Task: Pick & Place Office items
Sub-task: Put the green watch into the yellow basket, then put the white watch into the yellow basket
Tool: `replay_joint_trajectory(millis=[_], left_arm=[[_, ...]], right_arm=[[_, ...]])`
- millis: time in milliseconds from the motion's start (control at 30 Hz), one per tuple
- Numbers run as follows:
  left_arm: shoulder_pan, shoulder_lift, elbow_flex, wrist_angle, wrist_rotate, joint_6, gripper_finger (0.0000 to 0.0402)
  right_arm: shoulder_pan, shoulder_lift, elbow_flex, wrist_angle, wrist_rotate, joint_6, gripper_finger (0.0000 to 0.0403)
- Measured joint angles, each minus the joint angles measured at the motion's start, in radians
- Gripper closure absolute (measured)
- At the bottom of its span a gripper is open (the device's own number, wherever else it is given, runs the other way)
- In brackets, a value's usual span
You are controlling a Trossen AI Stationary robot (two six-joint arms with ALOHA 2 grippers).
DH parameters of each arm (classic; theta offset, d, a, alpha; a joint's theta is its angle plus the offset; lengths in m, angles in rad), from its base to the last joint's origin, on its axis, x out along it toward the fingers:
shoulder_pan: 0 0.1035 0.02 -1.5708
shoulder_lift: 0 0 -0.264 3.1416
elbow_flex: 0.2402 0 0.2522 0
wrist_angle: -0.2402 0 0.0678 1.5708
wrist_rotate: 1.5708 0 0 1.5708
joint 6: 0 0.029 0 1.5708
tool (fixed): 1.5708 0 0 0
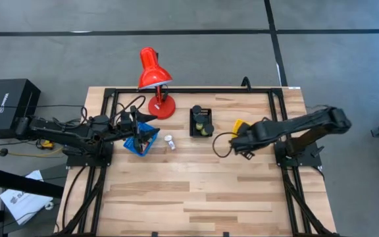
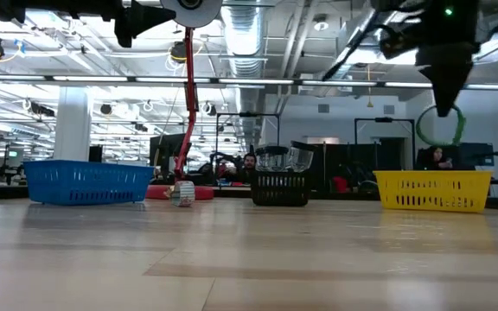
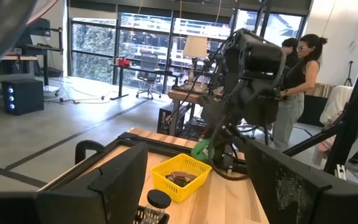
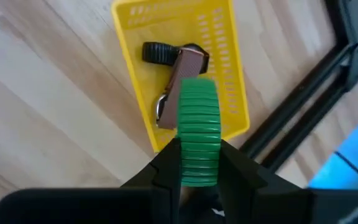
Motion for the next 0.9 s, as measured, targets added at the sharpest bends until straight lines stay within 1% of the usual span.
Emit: replay_joint_trajectory(millis=[133,300,467,767,900], left_arm=[[0.0,0.0,0.0,0.006,0.0,0.0,0.0137],[0.0,0.0,0.0,0.007,0.0,0.0,0.0137],[0.0,0.0,0.0,0.008,0.0,0.0,0.0137],[0.0,0.0,0.0,0.009,0.0,0.0,0.0137],[0.0,0.0,0.0,0.009,0.0,0.0,0.0137]], right_arm=[[-0.041,-0.087,-0.11,0.115,0.002,-0.034,0.0334],[-0.09,-0.117,-0.203,0.203,0.008,-0.11,0.0317],[-0.134,-0.08,-0.248,0.203,0.008,-0.125,0.0291],[-0.193,0.035,-0.248,0.198,0.007,-0.176,0.0259],[-0.207,0.061,-0.248,0.198,0.001,-0.178,0.0252]])
